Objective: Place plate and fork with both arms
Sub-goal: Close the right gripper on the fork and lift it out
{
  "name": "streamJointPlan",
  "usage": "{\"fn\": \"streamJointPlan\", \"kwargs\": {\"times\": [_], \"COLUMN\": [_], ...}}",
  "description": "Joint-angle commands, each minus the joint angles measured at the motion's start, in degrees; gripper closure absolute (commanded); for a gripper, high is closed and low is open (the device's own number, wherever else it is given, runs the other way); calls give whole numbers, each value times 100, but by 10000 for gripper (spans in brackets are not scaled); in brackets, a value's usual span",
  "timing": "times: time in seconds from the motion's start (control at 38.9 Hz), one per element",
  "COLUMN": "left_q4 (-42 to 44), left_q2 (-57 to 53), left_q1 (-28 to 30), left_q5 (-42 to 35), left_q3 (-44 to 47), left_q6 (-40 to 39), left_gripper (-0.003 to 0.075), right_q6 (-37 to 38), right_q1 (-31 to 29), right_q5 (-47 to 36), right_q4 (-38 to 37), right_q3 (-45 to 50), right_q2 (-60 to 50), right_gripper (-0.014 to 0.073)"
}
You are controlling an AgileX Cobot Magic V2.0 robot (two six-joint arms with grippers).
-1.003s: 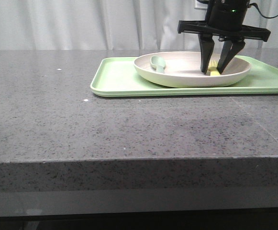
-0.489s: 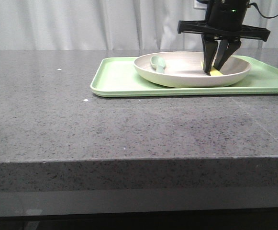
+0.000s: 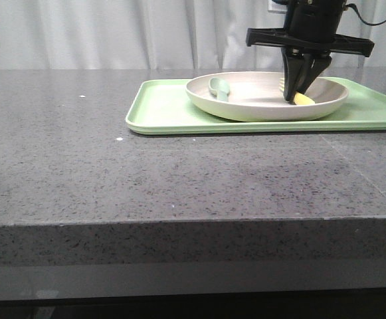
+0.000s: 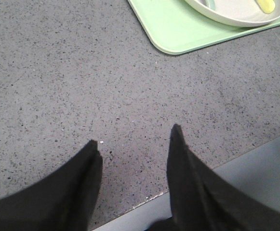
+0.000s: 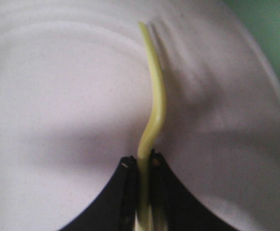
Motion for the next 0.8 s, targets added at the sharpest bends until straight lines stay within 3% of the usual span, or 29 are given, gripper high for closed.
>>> {"fn": "streamJointPlan", "kwargs": {"times": [0.0,0.44,0.77], "left_q4": [-189,-189,-189], "left_q2": [-26,-26,-26], "left_q1": [22,22,22], "left_q5": [-285,-285,-285], "left_q3": [-160,-160,-160], "left_q6": [8,8,8], "left_gripper": [395,395,395], "right_q6": [-68,-732,-1192], "right_q1": [-35,-110,-930], "right_q5": [557,557,557], "right_q4": [-10,-15,-15], "right_q3": [-186,-186,103], "right_q2": [-366,-1349,-2373], "right_gripper": [632,632,632]}}
